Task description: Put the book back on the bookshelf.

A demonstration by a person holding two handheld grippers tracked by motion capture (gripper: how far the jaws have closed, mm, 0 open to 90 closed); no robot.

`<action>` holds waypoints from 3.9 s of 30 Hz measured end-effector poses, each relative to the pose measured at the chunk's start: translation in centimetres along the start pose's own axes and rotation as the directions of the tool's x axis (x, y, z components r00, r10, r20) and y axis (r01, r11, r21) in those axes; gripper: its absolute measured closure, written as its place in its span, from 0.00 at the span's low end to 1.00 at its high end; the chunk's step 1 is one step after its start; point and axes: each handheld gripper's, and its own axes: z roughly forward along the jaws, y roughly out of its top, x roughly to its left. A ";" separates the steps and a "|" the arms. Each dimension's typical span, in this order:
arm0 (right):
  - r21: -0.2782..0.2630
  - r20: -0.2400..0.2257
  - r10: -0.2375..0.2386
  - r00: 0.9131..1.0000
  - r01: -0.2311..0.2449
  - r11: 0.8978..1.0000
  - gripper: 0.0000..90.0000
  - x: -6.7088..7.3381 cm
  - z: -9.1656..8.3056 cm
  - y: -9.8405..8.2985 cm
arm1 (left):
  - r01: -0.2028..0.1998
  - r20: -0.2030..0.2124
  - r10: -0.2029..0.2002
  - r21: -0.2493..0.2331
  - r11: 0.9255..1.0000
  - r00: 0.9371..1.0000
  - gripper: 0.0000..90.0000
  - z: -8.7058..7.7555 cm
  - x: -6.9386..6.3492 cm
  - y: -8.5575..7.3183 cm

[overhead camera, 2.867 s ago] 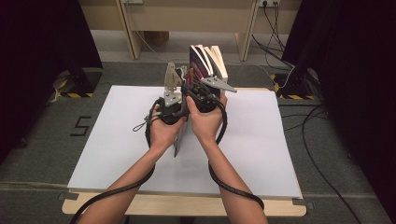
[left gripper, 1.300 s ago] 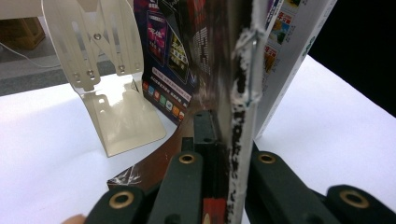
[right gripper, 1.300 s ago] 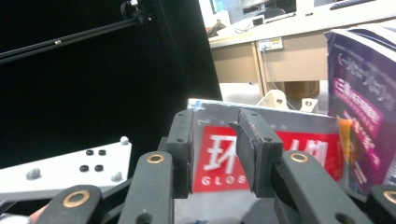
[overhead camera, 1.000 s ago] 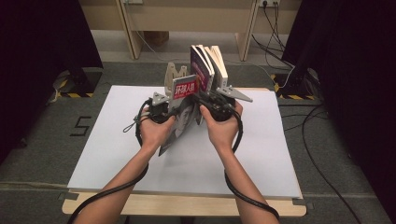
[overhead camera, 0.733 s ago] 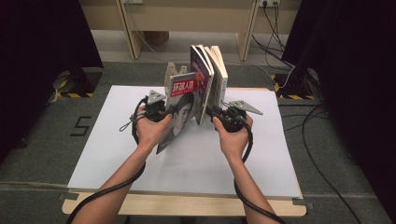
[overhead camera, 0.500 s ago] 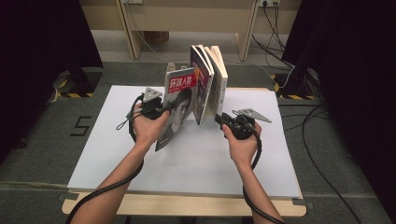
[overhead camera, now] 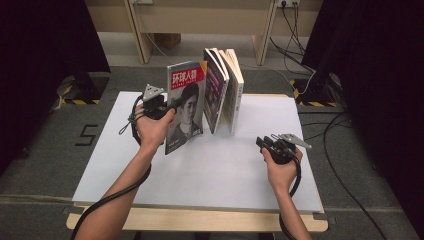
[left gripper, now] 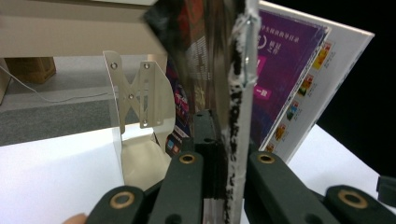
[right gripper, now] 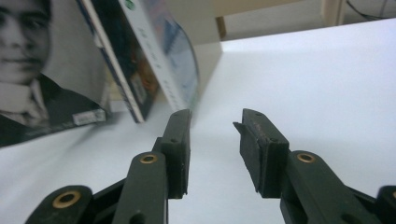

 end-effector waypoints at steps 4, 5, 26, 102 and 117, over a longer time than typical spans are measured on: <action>0.010 0.019 0.007 1.000 -0.008 1.000 0.71 -0.7 -0.4 -1.2 | -0.005 -0.025 0.004 -0.016 1.000 1.000 0.96 -0.2 0.1 0.3; 0.008 0.020 0.004 1.000 -0.004 1.000 0.71 -0.9 -0.5 -1.5 | -0.009 -0.033 0.008 -0.020 1.000 0.999 0.96 -0.3 0.2 0.3; 0.037 0.060 -0.004 0.998 0.002 0.999 0.70 -1.7 -1.1 -4.1 | 0.006 -0.109 -0.013 -0.071 0.997 0.994 0.96 -1.1 2.0 0.7; 0.018 0.079 0.016 0.997 -0.017 1.000 0.70 -2.7 -1.7 -4.0 | 0.010 -0.073 -0.016 -0.073 0.997 0.997 0.79 4.7 4.5 0.1; 0.025 0.079 0.015 0.997 -0.017 1.000 0.69 -2.8 -1.6 -4.1 | 0.028 -0.081 -0.026 0.027 0.999 0.996 0.80 6.4 4.4 0.3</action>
